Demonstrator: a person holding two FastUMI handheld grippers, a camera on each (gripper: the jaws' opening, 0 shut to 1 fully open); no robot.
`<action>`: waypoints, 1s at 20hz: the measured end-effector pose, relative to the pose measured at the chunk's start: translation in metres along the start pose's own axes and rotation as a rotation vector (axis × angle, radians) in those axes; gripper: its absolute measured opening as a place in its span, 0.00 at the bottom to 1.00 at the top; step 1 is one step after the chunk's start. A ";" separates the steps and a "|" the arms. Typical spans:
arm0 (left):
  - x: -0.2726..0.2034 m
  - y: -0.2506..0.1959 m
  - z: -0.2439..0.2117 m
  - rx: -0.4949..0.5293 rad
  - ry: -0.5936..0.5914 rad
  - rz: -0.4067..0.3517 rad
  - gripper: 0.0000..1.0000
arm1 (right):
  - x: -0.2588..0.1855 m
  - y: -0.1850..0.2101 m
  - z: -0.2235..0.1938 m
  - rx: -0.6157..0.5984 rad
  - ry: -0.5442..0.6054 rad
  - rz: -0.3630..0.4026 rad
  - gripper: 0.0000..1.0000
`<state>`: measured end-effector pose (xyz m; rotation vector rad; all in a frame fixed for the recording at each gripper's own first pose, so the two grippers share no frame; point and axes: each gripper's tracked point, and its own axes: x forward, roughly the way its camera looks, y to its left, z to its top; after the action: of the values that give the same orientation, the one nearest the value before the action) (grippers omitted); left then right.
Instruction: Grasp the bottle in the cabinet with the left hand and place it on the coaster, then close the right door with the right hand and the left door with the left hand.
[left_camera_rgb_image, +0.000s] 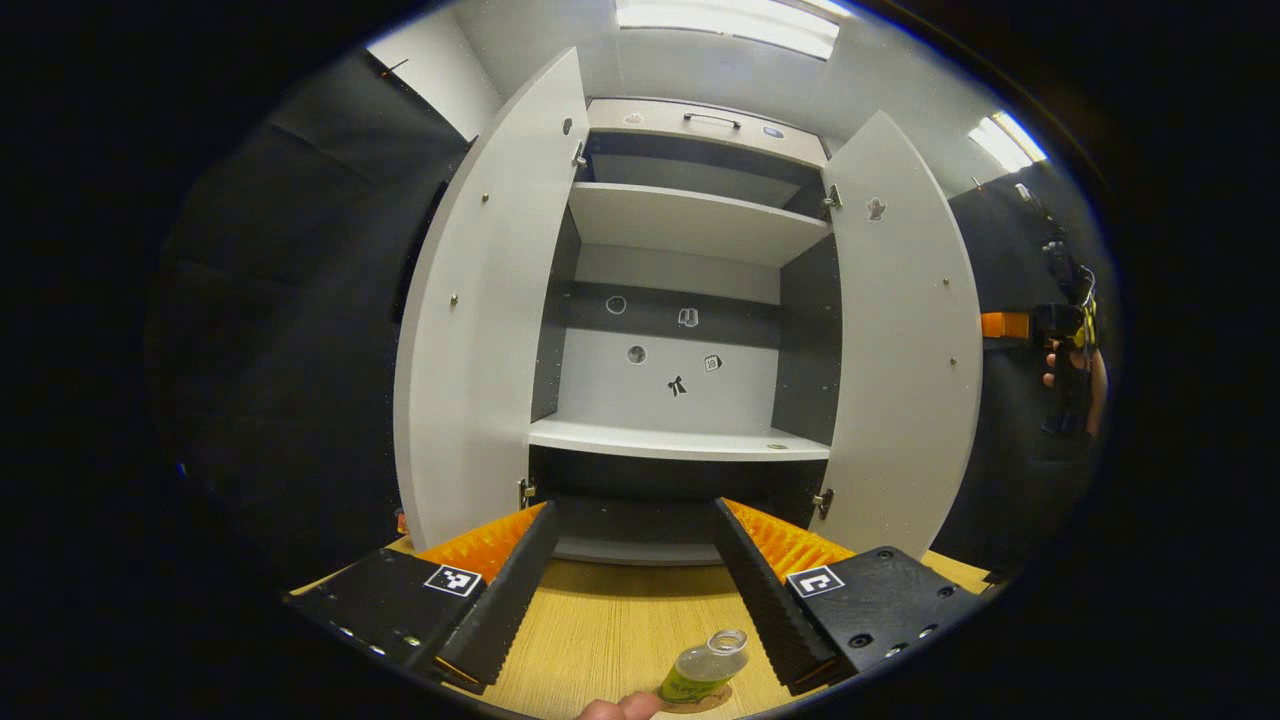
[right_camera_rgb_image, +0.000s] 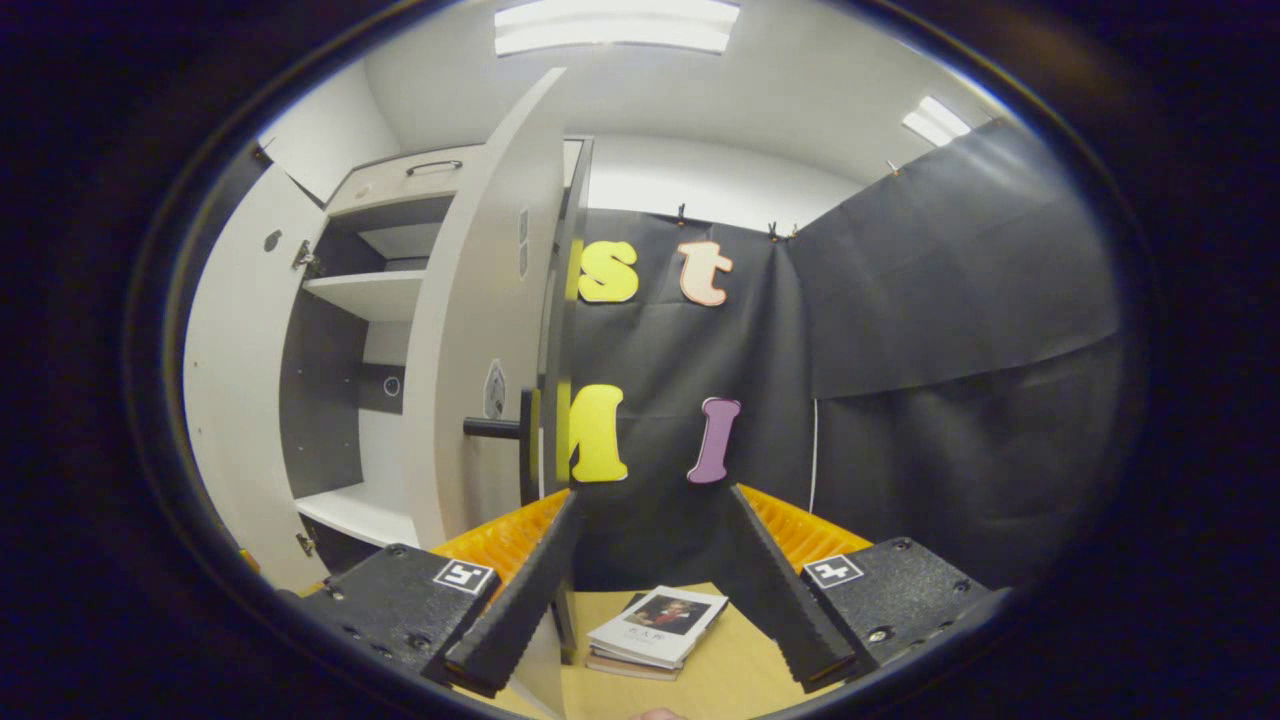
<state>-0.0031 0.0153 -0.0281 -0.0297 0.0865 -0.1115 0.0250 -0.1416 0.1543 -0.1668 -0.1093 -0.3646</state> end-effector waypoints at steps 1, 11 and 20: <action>0.000 -0.001 0.000 0.003 0.000 -0.005 0.95 | -0.002 0.007 0.001 -0.002 0.003 0.019 0.98; -0.004 0.006 0.002 0.022 -0.005 0.037 0.95 | 0.001 0.102 -0.002 -0.027 0.021 0.277 0.98; -0.018 0.014 -0.006 -0.018 0.002 0.086 0.95 | 0.014 0.163 -0.013 0.023 0.045 0.404 0.99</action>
<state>-0.0198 0.0309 -0.0329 -0.0438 0.0904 -0.0252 0.0986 0.0013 0.1202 -0.1540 -0.0333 0.0353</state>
